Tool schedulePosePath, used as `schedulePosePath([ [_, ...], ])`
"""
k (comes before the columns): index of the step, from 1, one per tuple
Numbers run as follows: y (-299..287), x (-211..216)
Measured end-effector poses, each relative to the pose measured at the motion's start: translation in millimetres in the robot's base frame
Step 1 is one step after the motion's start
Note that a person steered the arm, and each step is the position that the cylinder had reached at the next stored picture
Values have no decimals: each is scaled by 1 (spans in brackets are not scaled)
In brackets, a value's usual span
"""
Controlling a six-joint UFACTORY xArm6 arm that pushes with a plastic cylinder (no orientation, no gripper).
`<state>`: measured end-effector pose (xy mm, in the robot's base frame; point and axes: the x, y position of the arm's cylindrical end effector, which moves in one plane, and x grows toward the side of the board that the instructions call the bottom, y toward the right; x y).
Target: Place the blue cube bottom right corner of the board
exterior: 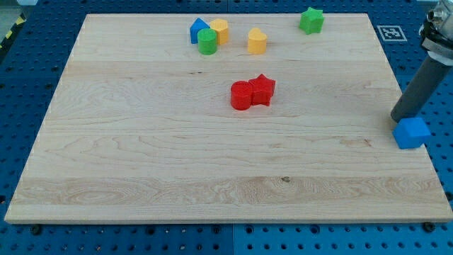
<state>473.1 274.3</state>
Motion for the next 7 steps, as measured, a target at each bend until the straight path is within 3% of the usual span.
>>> schedulePosePath([
  [7,14,47],
])
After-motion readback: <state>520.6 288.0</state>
